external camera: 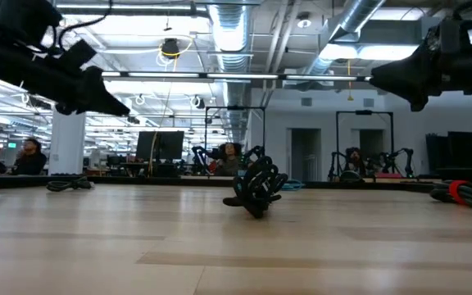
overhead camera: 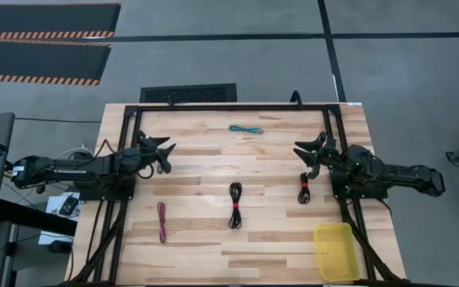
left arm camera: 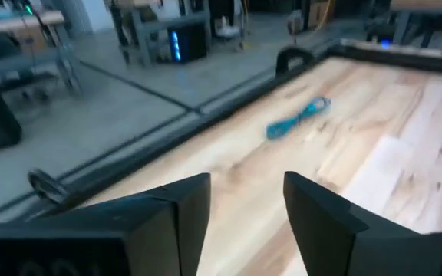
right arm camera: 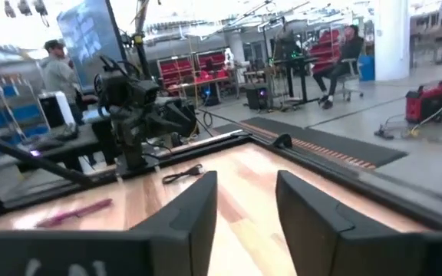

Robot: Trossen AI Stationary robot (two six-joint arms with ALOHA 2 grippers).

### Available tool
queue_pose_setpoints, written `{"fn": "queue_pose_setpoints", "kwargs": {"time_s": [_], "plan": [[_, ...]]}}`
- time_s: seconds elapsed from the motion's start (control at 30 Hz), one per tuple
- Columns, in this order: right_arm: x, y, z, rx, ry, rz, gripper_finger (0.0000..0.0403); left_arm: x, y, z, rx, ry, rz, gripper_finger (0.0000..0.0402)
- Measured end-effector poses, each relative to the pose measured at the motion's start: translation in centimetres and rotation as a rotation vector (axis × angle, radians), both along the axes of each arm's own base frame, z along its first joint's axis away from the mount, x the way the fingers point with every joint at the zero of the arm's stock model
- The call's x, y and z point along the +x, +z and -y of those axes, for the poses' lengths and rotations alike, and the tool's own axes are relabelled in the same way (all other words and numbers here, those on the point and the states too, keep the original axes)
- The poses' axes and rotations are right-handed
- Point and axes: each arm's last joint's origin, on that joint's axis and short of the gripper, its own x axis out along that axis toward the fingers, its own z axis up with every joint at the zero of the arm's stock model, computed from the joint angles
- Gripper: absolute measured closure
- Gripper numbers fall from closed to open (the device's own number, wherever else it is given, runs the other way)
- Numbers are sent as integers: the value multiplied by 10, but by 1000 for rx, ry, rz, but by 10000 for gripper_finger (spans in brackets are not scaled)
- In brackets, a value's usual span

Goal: Pick and place USB-C Cables
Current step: Put the left black charger cable into the yellow bin

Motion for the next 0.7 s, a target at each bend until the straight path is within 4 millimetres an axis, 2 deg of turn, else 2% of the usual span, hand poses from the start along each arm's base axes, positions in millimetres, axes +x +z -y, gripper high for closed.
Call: {"fn": "queue_pose_setpoints", "kwargs": {"time_s": [0.17, 0.37, 0.57, 0.7], "plan": [[0, -7, 0, 133, 2, -29, 225, 15, 8, -2, -80, 34, -38, 237], [-2, -13, 4, 194, -164, -58, 240, 35, 18, -4, -93, 47, -103, 237], [-2, -13, 5, 226, -198, -40, 257, 46, 25, -6, -157, 101, -292, 237], [-2, -13, 5, 262, -196, -23, 267, 44, 37, -7, -310, 191, -431, 237]]}}
